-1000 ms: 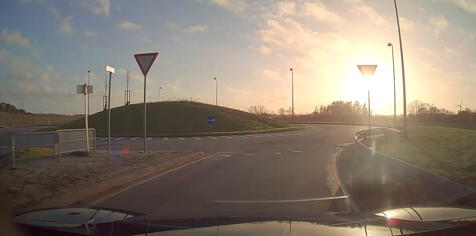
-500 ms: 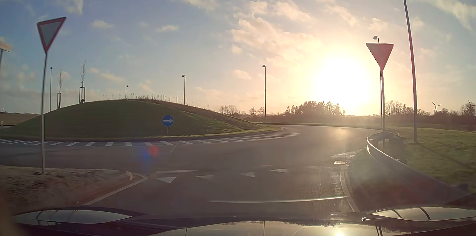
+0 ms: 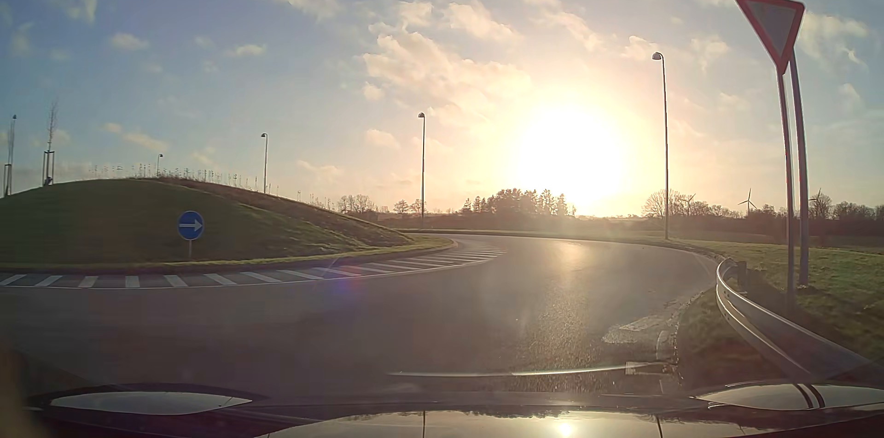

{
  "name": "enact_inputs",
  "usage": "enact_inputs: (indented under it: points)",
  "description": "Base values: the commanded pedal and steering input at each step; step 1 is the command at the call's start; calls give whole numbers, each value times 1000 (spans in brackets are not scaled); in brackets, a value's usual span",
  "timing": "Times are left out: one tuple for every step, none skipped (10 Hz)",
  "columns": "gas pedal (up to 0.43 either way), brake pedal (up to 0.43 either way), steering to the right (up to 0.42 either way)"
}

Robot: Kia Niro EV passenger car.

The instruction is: Follow the waypoints while adhering to traffic rules and regulations

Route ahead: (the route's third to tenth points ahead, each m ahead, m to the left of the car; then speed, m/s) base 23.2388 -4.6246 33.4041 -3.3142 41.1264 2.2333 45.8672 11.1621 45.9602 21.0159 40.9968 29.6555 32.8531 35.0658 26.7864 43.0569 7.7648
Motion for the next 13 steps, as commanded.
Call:
enact_inputs:
  points:
    - [110,0,151]
    - [110,0,147]
    - [110,0,138]
    - [110,0,121]
    - [110,0,108]
    - [138,0,100]
    - [150,0,99]
    - [150,0,94]
    - [150,0,84]
    - [150,0,68]
    - [150,0,54]
    - [150,0,37]
    - [150,0,23]
